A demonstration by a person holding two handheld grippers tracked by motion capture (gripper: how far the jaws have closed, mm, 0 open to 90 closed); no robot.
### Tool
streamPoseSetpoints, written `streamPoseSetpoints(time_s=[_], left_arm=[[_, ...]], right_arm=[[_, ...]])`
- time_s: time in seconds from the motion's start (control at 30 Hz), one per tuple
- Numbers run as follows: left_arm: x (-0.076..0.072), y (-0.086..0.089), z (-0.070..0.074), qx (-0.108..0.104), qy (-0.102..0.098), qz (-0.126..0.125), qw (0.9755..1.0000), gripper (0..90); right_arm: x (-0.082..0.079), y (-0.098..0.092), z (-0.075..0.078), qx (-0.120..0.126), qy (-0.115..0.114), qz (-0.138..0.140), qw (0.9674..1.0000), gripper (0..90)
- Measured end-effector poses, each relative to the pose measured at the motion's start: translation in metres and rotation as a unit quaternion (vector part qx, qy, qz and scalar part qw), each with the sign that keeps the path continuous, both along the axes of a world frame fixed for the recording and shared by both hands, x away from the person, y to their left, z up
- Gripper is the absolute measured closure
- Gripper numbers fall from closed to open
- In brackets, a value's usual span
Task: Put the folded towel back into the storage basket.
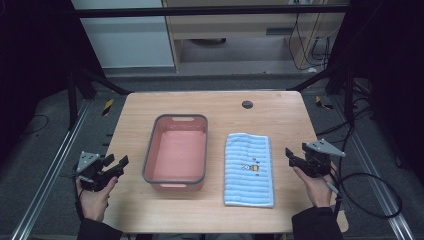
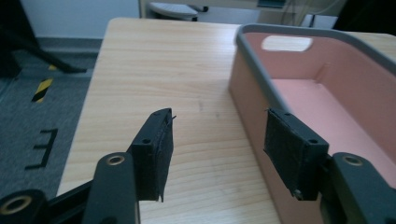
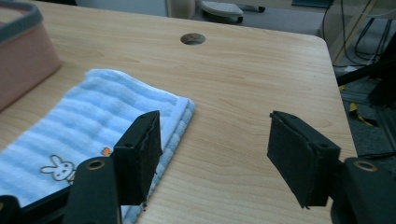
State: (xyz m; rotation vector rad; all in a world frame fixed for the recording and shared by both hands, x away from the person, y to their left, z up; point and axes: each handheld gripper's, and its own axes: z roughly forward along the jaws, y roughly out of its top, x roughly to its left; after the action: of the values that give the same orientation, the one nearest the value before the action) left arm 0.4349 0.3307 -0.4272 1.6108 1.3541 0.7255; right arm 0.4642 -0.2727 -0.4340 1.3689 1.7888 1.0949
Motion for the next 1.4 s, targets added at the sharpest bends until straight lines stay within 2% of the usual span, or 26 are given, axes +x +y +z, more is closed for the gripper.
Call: streamPoseSetpoints(time_s=[0.13,0.27,0.37,0.57,0.67,0.83,0.9,0.97,1.03,1.23,1.27,1.33,1.4], left_arm=[[-0.002,-0.006,0.007,-0.012,-0.008,-0.014,0.9998,41.1],[-0.009,-0.012,0.022,-0.009,-0.034,-0.027,0.9990,38.9],[-0.010,-0.015,0.028,-0.015,-0.040,-0.036,0.9984,37.6],[-0.008,-0.021,0.035,-0.022,-0.041,-0.049,0.9977,36.9],[-0.007,-0.031,0.041,-0.026,-0.047,-0.063,0.9966,36.6],[-0.004,-0.046,0.050,-0.026,-0.053,-0.075,0.9954,36.3],[-0.003,-0.061,0.056,-0.018,-0.058,-0.089,0.9942,36.2],[-0.003,-0.071,0.059,-0.020,-0.061,-0.098,0.9931,36.1],[-0.003,-0.081,0.061,-0.021,-0.061,-0.108,0.9921,36.1],[-0.003,-0.110,0.061,-0.018,-0.062,-0.132,0.9891,36.6],[-0.003,-0.110,0.061,-0.018,-0.062,-0.132,0.9891,36.7],[-0.003,-0.125,0.059,-0.015,-0.059,-0.142,0.9880,37.2],[-0.003,-0.129,0.059,-0.015,-0.059,-0.145,0.9876,37.6]], right_arm=[[-0.005,-0.011,0.010,0.016,-0.002,0.012,0.9998,31.0],[-0.012,-0.025,0.020,0.038,-0.008,0.016,0.9991,30.0],[-0.011,-0.024,0.024,0.040,-0.009,0.021,0.9989,29.4],[-0.002,-0.005,0.035,0.034,-0.018,0.046,0.9982,26.9],[0.003,0.003,0.040,0.030,-0.024,0.051,0.9980,25.2],[0.008,0.010,0.050,0.035,-0.029,0.062,0.9971,23.8],[0.011,0.012,0.053,0.032,-0.030,0.062,0.9971,23.7],[0.013,0.014,0.055,0.024,-0.029,0.063,0.9973,24.3],[0.015,0.017,0.056,0.026,-0.027,0.068,0.9970,24.9],[0.022,0.020,0.059,0.032,-0.023,0.072,0.9967,26.1],[0.022,0.020,0.059,0.032,-0.023,0.072,0.9967,26.1],[0.024,0.021,0.061,0.029,-0.021,0.073,0.9967,27.3],[0.027,0.022,0.062,0.028,-0.022,0.075,0.9965,28.0]])
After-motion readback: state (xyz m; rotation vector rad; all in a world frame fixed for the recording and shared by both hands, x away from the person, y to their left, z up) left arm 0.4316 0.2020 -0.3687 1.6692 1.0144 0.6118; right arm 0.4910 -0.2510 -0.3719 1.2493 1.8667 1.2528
